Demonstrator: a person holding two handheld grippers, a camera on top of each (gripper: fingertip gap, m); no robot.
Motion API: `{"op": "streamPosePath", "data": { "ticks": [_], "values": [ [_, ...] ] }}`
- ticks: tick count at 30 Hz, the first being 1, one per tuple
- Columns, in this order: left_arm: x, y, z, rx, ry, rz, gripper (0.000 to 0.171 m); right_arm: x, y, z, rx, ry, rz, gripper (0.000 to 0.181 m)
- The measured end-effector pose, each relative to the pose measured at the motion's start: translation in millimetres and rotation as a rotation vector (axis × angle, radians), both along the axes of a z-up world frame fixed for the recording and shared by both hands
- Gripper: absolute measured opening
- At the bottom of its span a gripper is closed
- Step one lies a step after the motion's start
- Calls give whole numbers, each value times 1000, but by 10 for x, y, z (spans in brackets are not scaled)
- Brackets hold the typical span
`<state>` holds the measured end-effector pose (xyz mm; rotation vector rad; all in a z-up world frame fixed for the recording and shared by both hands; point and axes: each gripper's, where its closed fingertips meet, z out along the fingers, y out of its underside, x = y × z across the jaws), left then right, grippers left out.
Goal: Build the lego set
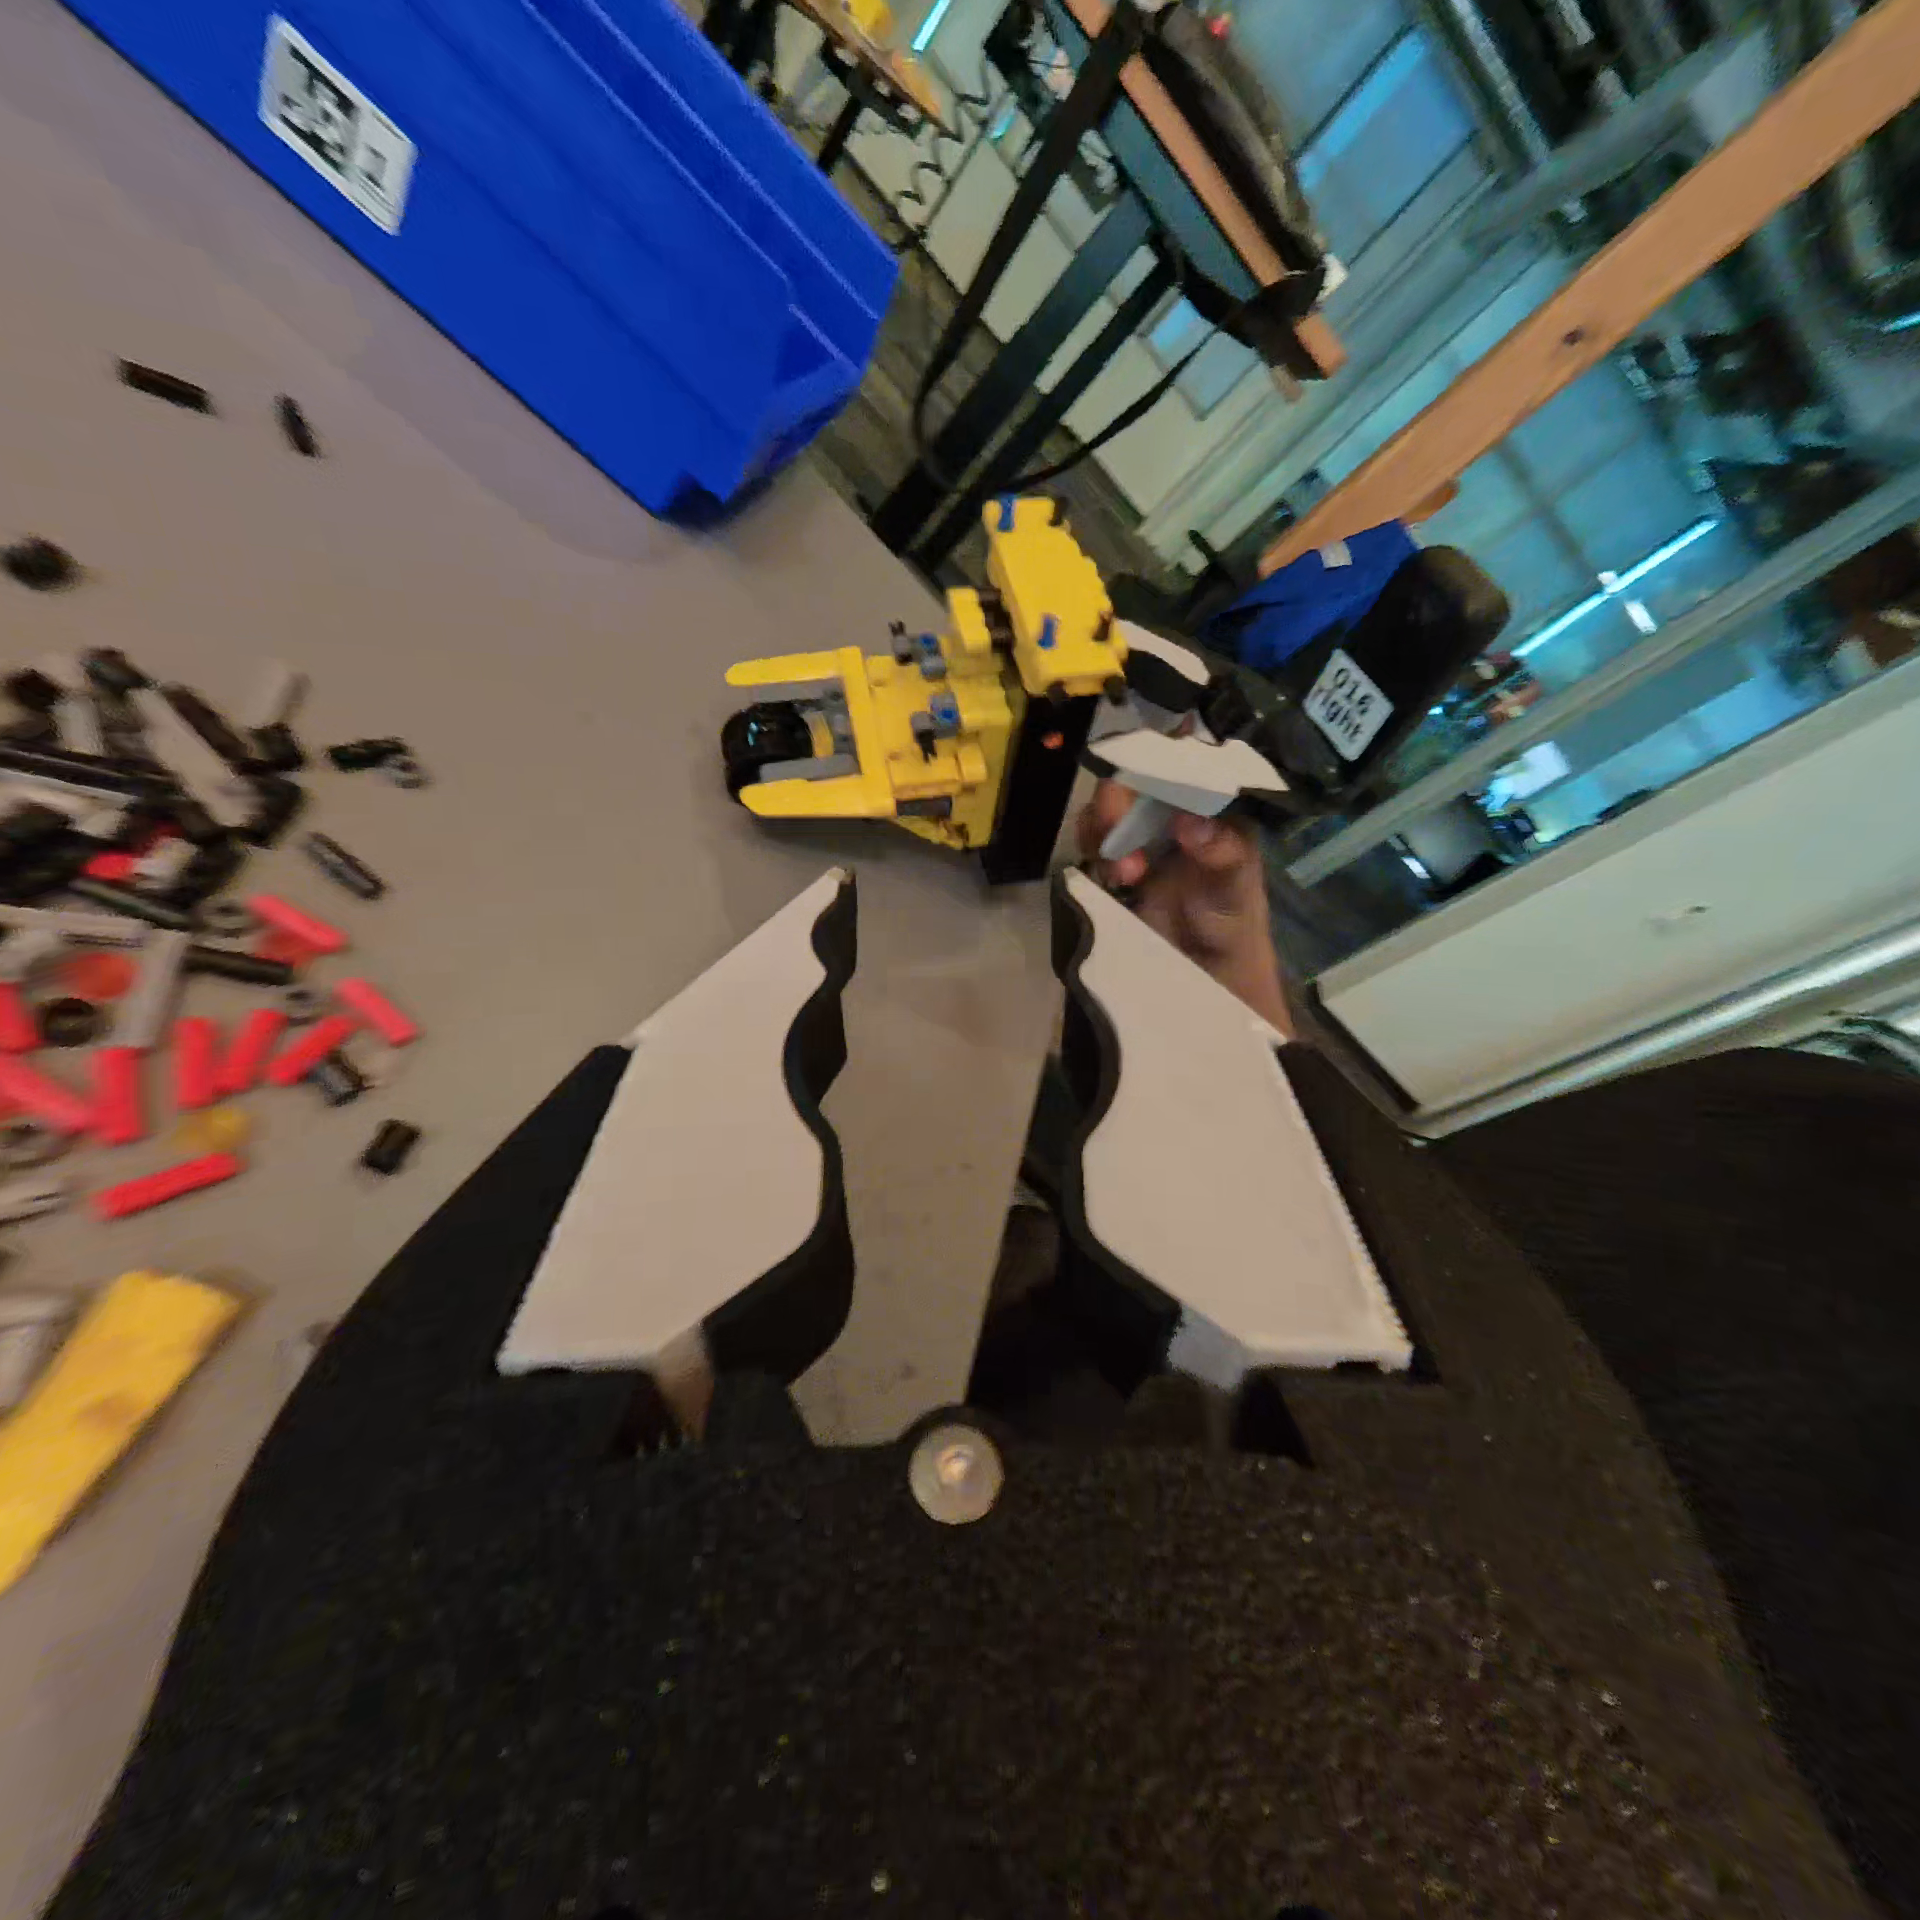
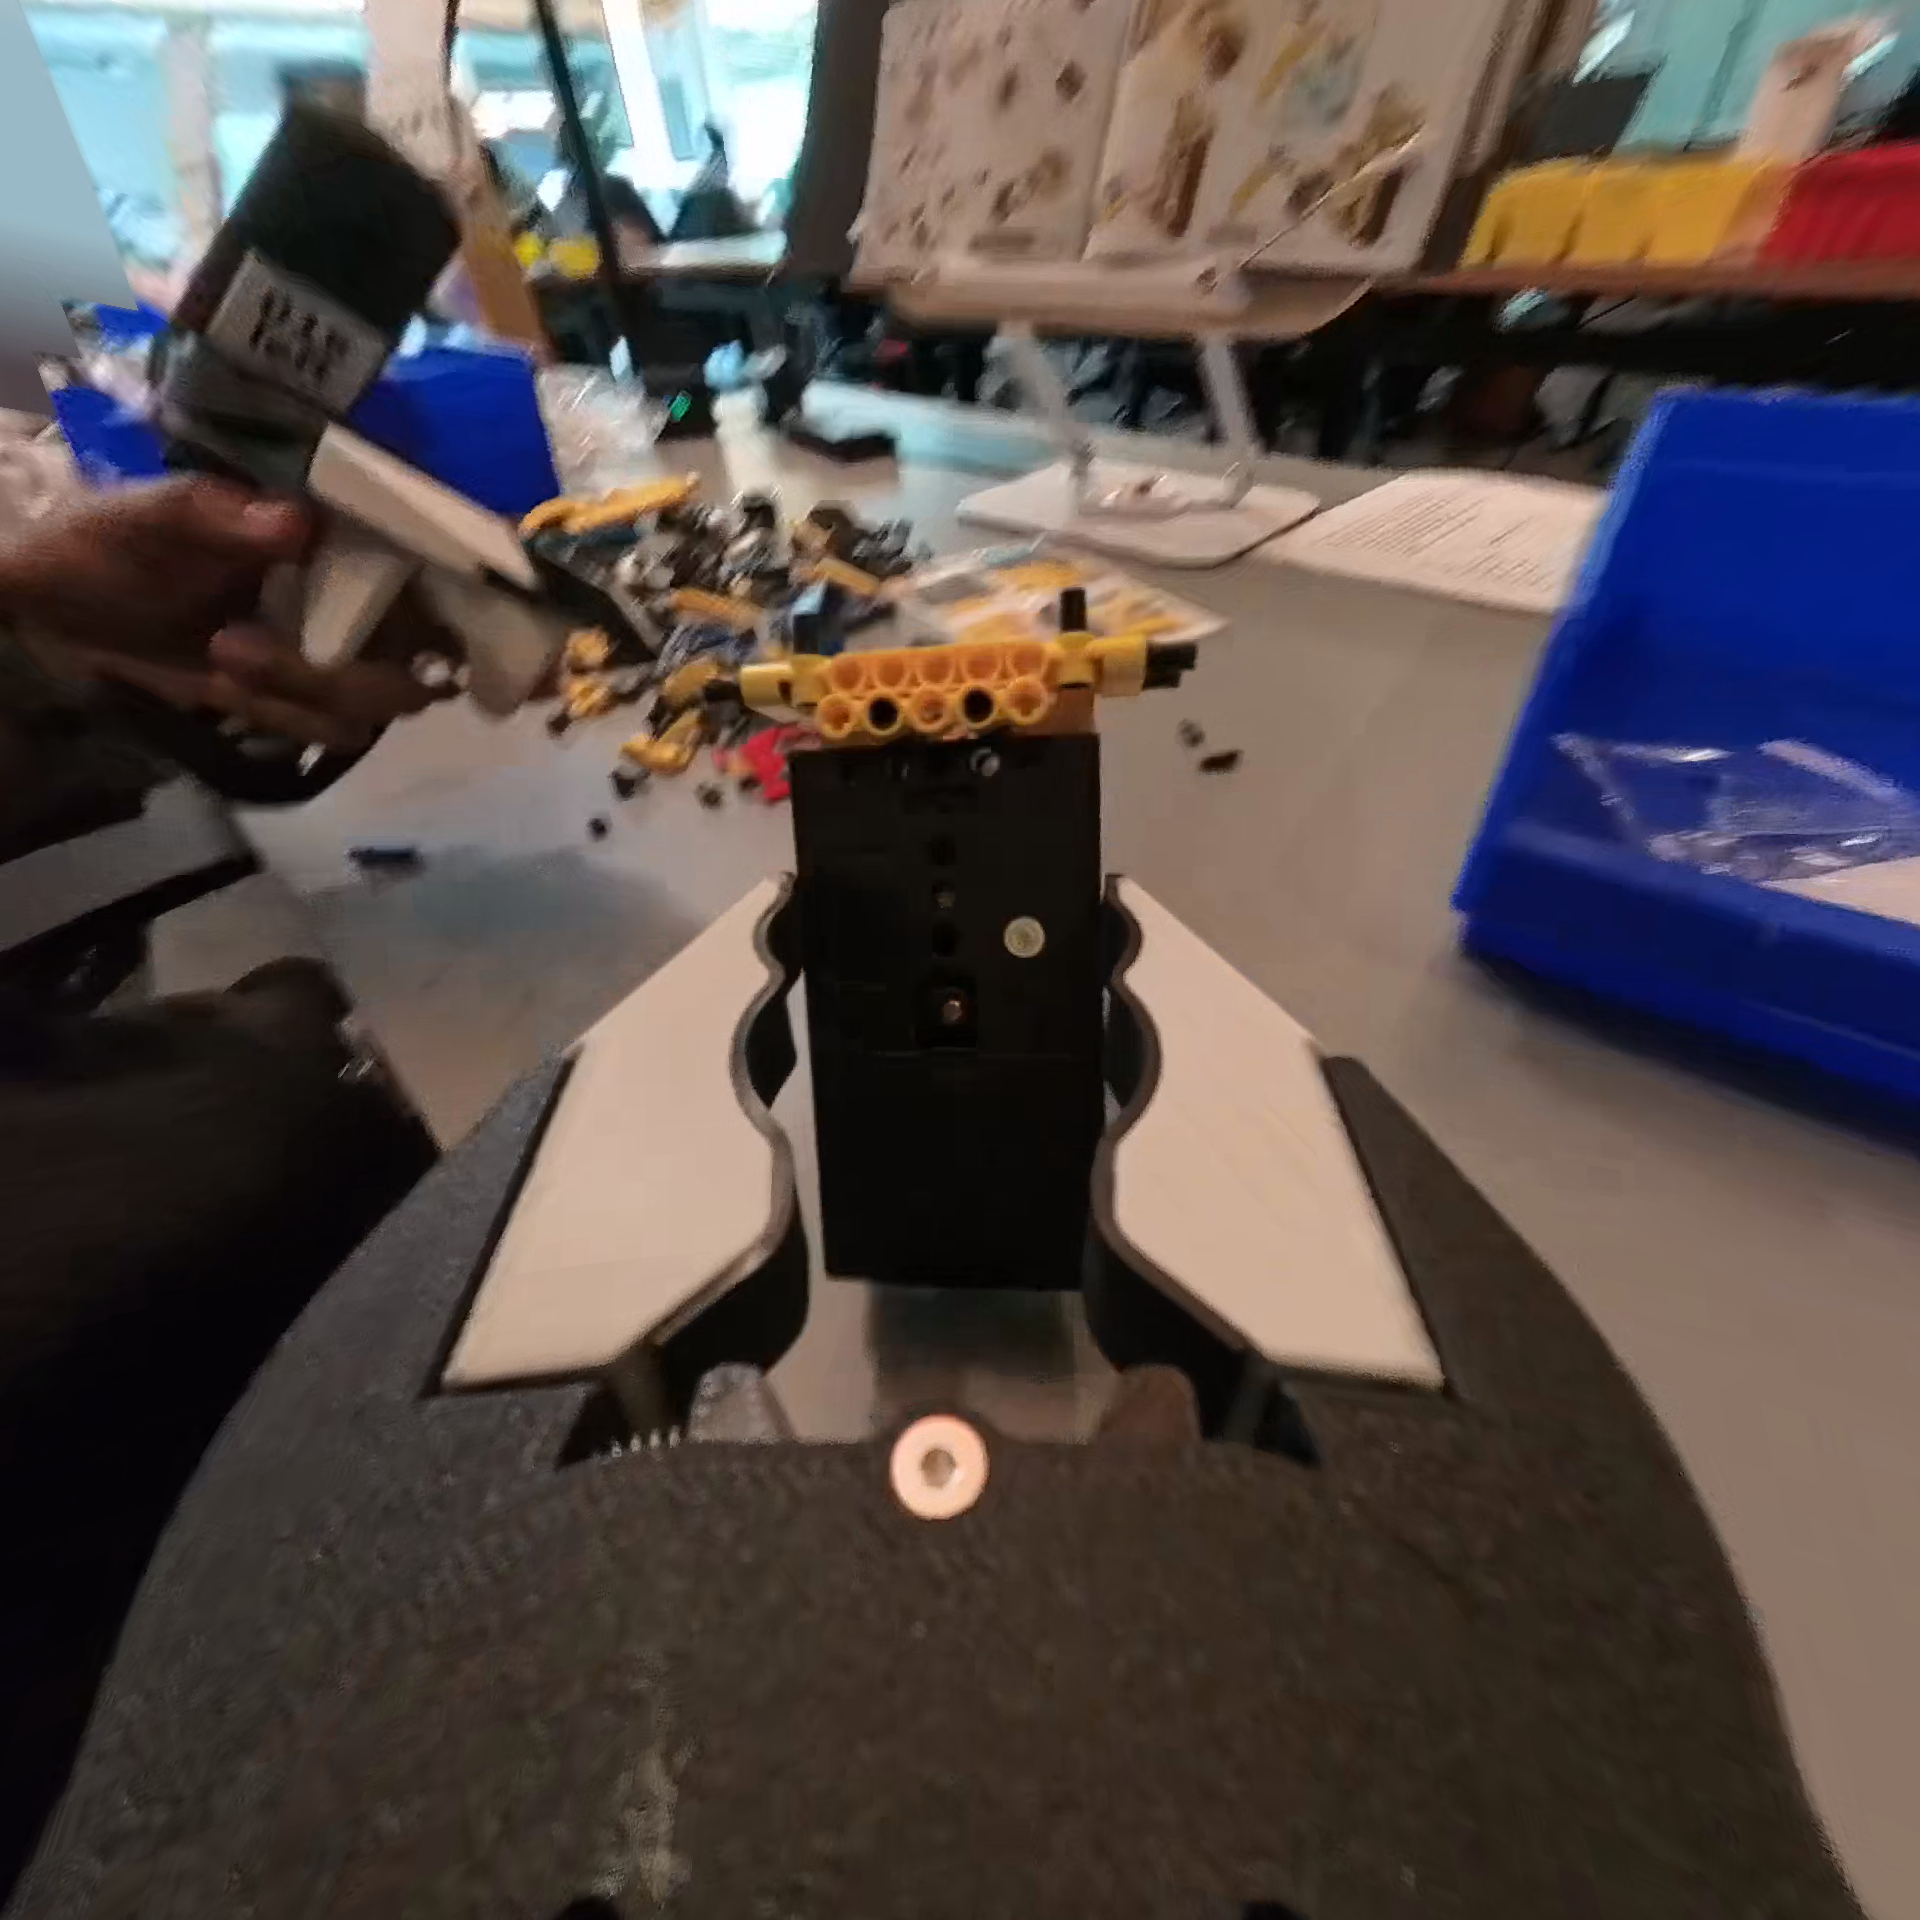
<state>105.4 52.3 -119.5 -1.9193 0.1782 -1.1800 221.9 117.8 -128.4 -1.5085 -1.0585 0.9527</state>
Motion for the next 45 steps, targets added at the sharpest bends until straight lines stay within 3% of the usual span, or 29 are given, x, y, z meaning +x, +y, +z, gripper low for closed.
{"op": "streamPosePath", "data": {
  "ticks": [4,8,12,17,21,25,32,45],
  "values": [
    [-29,62,42,68,65,-2,38,-141,-165,-97,-36,-100,177,57],
    [84,101,-66,102,175,-44,38,-228,-139,-103,5,-226,239,58],
    [160,103,-139,116,215,-52,38,-254,9,-28,87,-278,143,65],
    [126,90,-185,92,175,-39,38,-153,15,-19,51,-195,43,68],
    [93,81,-130,73,87,-31,38,-91,-15,-225,-30,-195,-49,70],
    [61,98,-113,75,60,-8,38,-62,-15,-518,-10,-347,-117,70],
    [1,46,-105,88,79,14,38,-64,-27,-806,35,-532,-125,69],
    [-66,24,-134,87,63,33,38,202,246,-743,38,-542,-173,57]
  ]
}}
